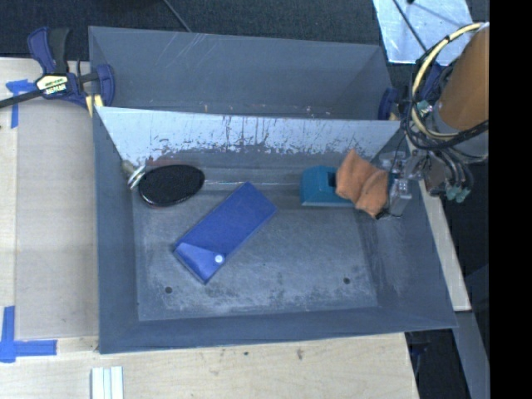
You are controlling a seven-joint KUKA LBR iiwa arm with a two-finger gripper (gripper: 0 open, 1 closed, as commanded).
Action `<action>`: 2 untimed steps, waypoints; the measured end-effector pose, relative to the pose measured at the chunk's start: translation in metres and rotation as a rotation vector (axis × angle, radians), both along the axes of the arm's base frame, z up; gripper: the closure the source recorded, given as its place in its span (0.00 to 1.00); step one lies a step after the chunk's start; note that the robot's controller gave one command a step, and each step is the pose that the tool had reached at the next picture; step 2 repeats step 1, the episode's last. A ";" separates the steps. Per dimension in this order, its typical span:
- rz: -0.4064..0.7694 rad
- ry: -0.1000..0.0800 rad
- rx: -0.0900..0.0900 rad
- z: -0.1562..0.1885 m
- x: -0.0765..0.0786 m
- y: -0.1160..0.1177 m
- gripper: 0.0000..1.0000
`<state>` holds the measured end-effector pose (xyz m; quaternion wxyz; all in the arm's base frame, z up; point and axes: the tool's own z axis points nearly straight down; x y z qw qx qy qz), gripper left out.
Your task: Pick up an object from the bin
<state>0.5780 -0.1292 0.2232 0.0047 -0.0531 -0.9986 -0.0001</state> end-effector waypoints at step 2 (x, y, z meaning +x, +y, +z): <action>-0.001 -0.003 0.000 0.016 0.003 0.002 1.00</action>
Offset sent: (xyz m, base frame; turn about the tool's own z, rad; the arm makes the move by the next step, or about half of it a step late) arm 0.0104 -0.0017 -0.1170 -0.1296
